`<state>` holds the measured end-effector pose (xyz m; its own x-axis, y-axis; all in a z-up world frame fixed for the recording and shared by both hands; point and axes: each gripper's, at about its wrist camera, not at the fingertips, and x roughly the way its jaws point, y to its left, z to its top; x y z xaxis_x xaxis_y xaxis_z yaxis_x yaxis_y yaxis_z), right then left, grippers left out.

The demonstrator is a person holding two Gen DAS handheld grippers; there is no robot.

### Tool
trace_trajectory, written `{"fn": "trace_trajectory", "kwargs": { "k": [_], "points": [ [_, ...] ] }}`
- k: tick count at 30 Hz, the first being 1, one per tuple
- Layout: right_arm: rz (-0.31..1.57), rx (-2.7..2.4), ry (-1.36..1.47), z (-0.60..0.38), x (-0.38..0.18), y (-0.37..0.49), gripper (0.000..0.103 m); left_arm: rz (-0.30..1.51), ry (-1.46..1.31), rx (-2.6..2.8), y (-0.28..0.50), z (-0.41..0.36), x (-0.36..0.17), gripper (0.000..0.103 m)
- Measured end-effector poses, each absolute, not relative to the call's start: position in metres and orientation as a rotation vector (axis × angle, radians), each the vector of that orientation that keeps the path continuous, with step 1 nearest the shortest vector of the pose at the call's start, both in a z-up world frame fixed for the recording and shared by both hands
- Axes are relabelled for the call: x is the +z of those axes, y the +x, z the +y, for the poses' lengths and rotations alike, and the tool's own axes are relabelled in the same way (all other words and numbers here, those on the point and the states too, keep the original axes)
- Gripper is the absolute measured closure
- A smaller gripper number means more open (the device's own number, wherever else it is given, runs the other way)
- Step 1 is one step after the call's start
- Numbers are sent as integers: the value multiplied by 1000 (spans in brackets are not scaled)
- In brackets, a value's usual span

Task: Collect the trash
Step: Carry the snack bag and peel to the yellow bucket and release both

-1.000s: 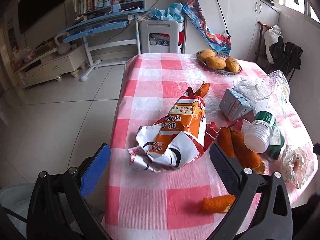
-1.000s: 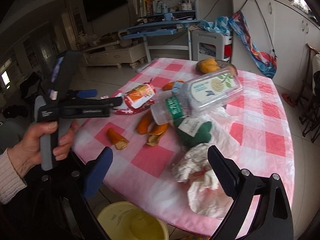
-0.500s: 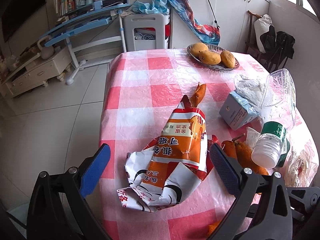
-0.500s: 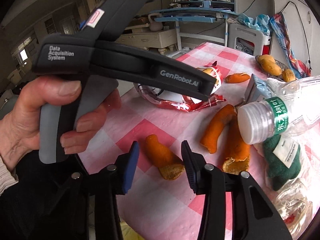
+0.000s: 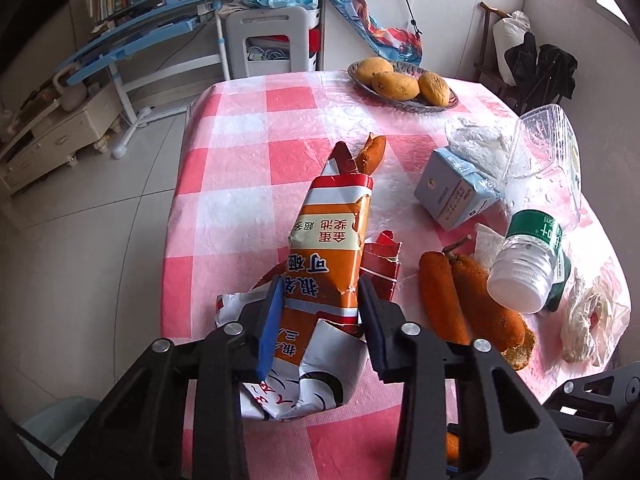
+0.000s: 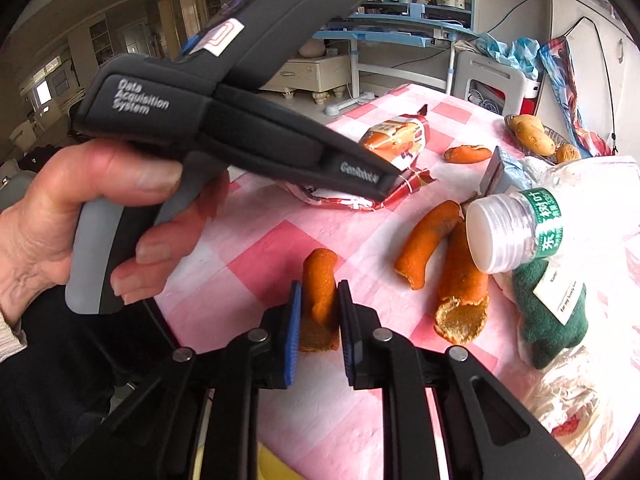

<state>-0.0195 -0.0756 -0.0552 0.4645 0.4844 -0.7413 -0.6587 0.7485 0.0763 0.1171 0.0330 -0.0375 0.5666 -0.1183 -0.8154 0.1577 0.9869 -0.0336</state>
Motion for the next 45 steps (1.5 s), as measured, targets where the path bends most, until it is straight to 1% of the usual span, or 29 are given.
{"fn": "trace_trajectory", "kwargs": {
  "k": [2,5,9,16,20,25,28,29,31,32,33,35,37,39,43,45],
  "points": [
    [823,707,-225,-79,-52,-23,85,946,12,-153,111,39,-34,73],
    [819,700,-202,-85,-46,-25,85,932,-75,-148,102,52,-28,75],
    [809,695,-170,-91,-37,-27,85,893,-171,-151,85,65,-19,75],
    [820,685,-90,-107,-28,-54,85,843,-222,-147,52,67,-7,75],
    [880,698,-91,-111,-32,-83,85,834,-243,-149,27,65,-5,75],
    [988,692,-105,-115,-49,-119,85,828,-253,-159,-6,59,-7,75],
    [1042,665,-114,-120,-59,-132,83,835,-243,-159,-24,54,-9,75],
    [1048,651,-109,-123,-61,-135,81,838,-238,-160,-29,51,-10,75],
    [1042,621,-77,-132,-59,-136,65,843,-232,-164,-41,45,-11,75],
    [1020,608,-54,-138,-56,-136,62,848,-229,-165,-48,42,-13,75],
    [993,592,-32,-144,-53,-139,56,853,-225,-167,-54,39,-14,75],
    [926,539,6,-156,-44,-143,51,871,-220,-180,-66,33,-19,75],
    [843,479,60,-170,-33,-144,39,895,-196,-201,-79,22,-24,75],
    [762,418,108,-183,-21,-144,32,922,-160,-231,-91,11,-29,75],
    [674,328,186,-202,-11,-140,28,1033,-74,-320,-111,-17,-46,75],
    [658,297,222,-211,-11,-138,27,1121,-37,-399,-118,-31,-60,73]
  ]
}}
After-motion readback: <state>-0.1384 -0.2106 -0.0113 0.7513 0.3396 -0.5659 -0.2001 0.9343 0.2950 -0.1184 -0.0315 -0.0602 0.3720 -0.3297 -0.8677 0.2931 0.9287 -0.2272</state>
